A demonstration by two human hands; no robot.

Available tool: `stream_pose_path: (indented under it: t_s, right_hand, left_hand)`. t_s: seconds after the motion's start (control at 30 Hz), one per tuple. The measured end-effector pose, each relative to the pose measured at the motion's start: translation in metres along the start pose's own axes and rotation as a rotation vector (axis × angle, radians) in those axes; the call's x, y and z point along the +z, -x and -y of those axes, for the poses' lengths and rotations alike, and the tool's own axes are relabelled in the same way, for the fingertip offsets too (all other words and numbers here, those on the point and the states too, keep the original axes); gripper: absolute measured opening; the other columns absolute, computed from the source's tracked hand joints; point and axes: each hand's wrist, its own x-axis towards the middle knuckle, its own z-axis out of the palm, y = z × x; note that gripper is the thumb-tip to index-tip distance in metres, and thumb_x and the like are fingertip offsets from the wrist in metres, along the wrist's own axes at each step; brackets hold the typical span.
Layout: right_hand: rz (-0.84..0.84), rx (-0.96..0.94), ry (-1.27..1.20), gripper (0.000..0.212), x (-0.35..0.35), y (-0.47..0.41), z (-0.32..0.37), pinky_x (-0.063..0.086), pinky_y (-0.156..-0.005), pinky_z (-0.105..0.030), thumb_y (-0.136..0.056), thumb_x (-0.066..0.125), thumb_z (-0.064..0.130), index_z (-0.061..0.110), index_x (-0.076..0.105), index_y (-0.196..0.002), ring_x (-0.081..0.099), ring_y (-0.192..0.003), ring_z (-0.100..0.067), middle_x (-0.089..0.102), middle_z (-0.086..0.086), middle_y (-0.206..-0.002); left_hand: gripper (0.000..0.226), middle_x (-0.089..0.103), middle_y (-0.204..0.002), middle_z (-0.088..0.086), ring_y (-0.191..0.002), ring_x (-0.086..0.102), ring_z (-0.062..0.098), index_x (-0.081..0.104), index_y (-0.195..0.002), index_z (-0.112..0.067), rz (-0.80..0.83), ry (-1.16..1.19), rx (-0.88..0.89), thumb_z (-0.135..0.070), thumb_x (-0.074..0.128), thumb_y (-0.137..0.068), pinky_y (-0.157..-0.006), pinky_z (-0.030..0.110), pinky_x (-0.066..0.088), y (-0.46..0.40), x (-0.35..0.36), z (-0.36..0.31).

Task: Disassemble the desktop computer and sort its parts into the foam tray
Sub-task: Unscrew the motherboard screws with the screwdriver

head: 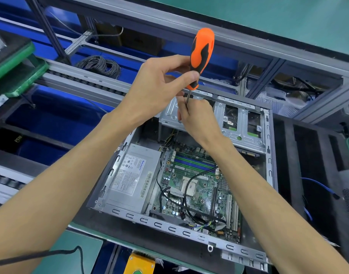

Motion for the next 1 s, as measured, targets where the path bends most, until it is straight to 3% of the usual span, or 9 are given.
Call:
stream_pose_path:
  t_s: [0.2,0.6,0.77,0.87,0.93,1.0]
  right_hand:
    - [0.010,0.016,-0.005,0.058,0.001,-0.001,-0.002,0.050,-0.069,-0.048,-0.111,0.034,0.031,-0.001,0.061,-0.070,0.060,-0.061,-0.037,0.064,-0.017,-0.064]
    - [0.034,0.000,0.002,0.058,-0.002,0.002,0.001,0.051,-0.067,-0.047,-0.111,0.033,0.035,0.006,0.062,-0.069,0.059,-0.059,-0.032,0.060,-0.005,-0.058]
    - [0.013,-0.004,-0.009,0.057,-0.001,0.003,0.000,0.050,-0.067,-0.048,-0.111,0.033,0.033,0.004,0.061,-0.070,0.059,-0.060,-0.035,0.063,-0.012,-0.062]
    - [0.016,-0.007,-0.001,0.057,-0.001,0.003,-0.001,0.050,-0.068,-0.047,-0.111,0.033,0.031,0.002,0.062,-0.070,0.060,-0.061,-0.034,0.065,-0.013,-0.063]
    - [0.029,0.006,-0.008,0.060,-0.001,0.001,-0.002,0.050,-0.071,-0.047,-0.111,0.032,0.032,0.001,0.063,-0.071,0.061,-0.064,-0.034,0.065,-0.014,-0.064]
    - [0.033,0.017,-0.014,0.063,-0.001,0.000,-0.003,0.049,-0.074,-0.045,-0.111,0.031,0.036,0.001,0.064,-0.070,0.062,-0.065,-0.033,0.065,-0.014,-0.064]
  left_hand:
    - [0.031,0.071,-0.114,0.002,-0.095,0.072,0.012,0.064,-0.129,-0.010,0.014,-0.016,0.001,-0.016,0.060,-0.098,-0.081,0.032,0.061,-0.003,0.002,0.000]
    - [0.027,0.073,-0.104,-0.002,-0.092,0.071,0.004,0.065,-0.117,-0.008,0.003,-0.200,0.063,-0.025,0.064,-0.095,-0.089,0.029,0.057,-0.006,0.000,0.004]
    - [0.027,0.073,-0.103,-0.003,-0.094,0.071,0.006,0.066,-0.116,-0.009,-0.005,-0.194,0.086,-0.024,0.065,-0.095,-0.090,0.030,0.057,-0.004,0.001,0.004]
    - [0.029,0.072,-0.098,-0.007,-0.092,0.069,0.003,0.068,-0.112,-0.015,-0.015,-0.178,0.014,-0.033,0.070,-0.090,-0.086,0.024,0.056,-0.002,0.000,0.007]
    - [0.026,0.071,-0.088,-0.010,-0.084,0.068,0.002,0.070,-0.101,-0.019,-0.001,-0.302,-0.110,-0.043,0.068,-0.090,-0.080,0.024,0.056,0.005,-0.002,0.014]
    - [0.025,0.068,-0.082,-0.005,-0.078,0.066,0.013,0.069,-0.089,-0.022,0.131,-0.636,-0.212,-0.044,0.058,-0.094,-0.076,0.033,0.055,0.024,0.000,0.027]
